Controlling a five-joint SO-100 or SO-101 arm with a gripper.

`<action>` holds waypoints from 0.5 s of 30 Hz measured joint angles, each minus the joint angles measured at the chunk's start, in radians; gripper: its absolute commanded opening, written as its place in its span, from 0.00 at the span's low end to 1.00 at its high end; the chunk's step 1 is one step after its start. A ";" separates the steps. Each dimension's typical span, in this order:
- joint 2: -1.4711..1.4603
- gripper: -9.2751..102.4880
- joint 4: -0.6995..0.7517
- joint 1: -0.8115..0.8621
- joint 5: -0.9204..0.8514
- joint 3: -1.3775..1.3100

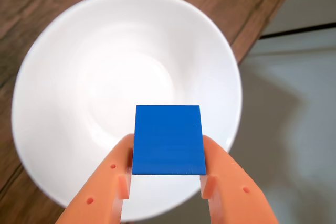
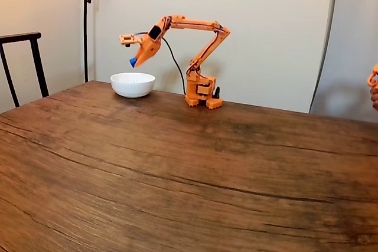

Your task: Grasp the cube and drop it in the bowl

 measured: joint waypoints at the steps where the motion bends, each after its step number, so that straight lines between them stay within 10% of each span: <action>1: 0.000 0.10 -0.034 -0.006 0.000 0.029; 15: -0.002 0.29 -0.209 -0.002 0.000 0.186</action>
